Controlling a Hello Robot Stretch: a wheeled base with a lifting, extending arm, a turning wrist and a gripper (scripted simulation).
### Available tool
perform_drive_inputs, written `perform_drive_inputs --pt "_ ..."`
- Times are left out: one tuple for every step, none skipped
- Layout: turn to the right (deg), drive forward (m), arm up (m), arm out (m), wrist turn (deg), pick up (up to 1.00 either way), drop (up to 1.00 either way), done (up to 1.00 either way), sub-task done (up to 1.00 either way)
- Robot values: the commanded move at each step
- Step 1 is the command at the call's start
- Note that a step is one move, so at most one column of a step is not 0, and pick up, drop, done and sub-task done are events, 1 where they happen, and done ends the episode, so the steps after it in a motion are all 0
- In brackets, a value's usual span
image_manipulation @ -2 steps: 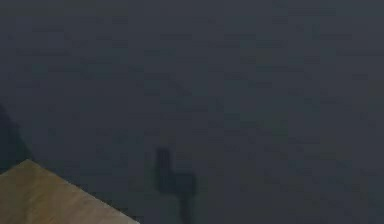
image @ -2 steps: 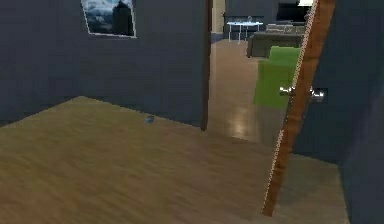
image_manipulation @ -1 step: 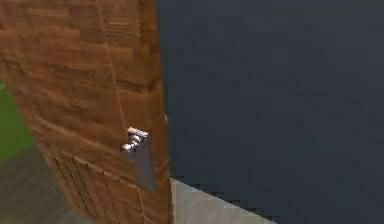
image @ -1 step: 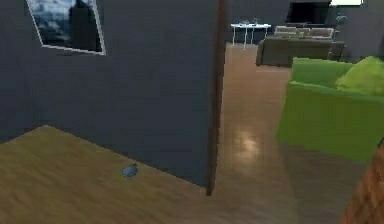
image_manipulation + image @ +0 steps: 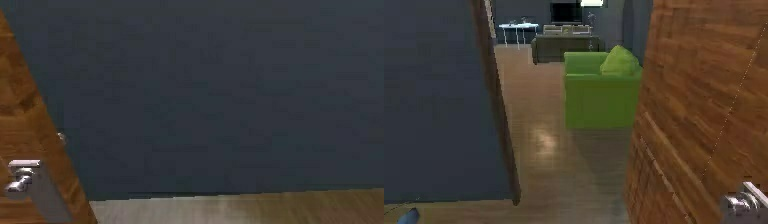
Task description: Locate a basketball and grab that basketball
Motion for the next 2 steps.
perform_drive_inputs --pt "0.0 1.00 0.00 0.00 0.0 0.00 0.00 0.00 0.00" --pt "6.0 0.00 0.00 0.00 0.0 0.00 0.00 0.00 0.00"
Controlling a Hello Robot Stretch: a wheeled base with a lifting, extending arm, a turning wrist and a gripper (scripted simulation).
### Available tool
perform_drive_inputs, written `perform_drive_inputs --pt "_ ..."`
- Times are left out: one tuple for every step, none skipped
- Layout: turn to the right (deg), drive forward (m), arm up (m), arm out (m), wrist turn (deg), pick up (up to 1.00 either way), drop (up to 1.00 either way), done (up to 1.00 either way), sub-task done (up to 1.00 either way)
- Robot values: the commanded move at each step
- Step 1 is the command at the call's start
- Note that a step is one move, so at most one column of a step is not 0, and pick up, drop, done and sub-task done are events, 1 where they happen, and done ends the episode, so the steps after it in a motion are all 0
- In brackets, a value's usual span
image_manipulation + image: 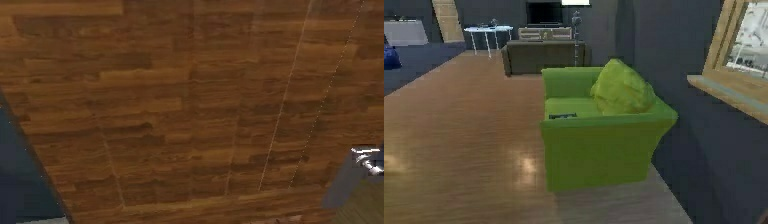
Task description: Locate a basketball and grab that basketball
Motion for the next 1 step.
perform_drive_inputs --pt "3.0 0.00 0.00 0.00 0.0 0.00 0.00 0.00 0.00"
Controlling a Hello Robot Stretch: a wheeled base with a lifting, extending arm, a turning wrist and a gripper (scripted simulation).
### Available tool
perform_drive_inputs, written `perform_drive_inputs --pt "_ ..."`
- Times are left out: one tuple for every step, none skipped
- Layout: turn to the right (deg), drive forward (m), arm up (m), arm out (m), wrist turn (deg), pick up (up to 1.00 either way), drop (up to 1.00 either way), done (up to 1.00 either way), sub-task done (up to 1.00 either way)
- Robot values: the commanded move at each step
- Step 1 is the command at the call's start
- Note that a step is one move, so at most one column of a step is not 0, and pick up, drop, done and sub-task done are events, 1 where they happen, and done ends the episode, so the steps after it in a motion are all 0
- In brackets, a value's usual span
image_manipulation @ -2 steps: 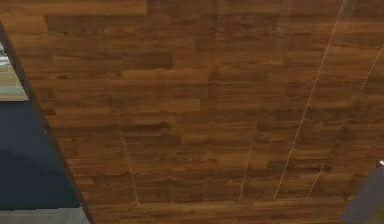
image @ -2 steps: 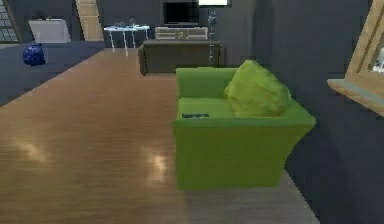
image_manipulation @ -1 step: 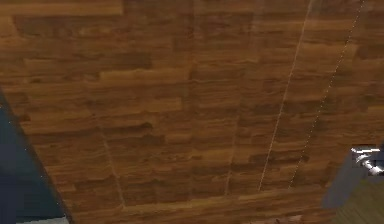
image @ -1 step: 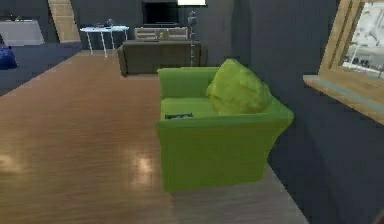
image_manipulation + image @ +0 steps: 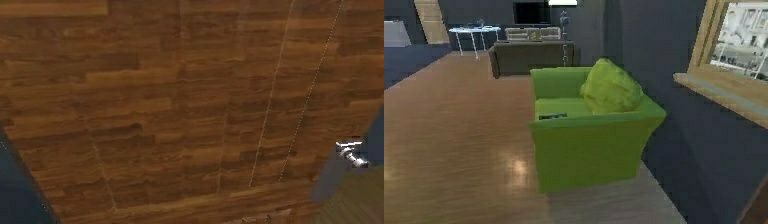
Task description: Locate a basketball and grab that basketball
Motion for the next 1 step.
perform_drive_inputs --pt "0.0 0.50 0.00 0.00 0.0 0.00 0.00 0.00 0.00"
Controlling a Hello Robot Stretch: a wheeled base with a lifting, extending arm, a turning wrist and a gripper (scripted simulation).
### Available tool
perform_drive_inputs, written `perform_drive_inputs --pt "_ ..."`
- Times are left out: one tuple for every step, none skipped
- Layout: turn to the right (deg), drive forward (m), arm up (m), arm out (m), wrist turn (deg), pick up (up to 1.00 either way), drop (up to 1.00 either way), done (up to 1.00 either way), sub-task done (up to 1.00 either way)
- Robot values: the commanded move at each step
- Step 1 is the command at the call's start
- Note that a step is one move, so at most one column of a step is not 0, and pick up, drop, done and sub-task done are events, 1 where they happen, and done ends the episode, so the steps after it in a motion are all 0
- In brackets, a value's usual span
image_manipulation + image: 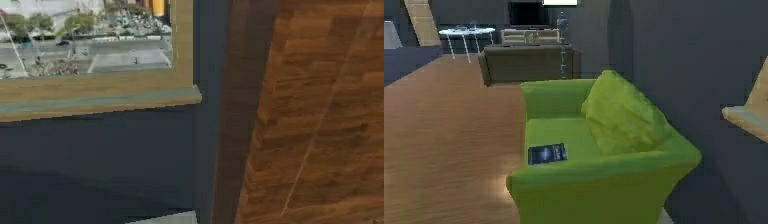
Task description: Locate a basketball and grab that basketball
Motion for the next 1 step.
perform_drive_inputs --pt "-42.0 0.00 0.00 0.00 0.0 0.00 0.00 0.00 0.00"
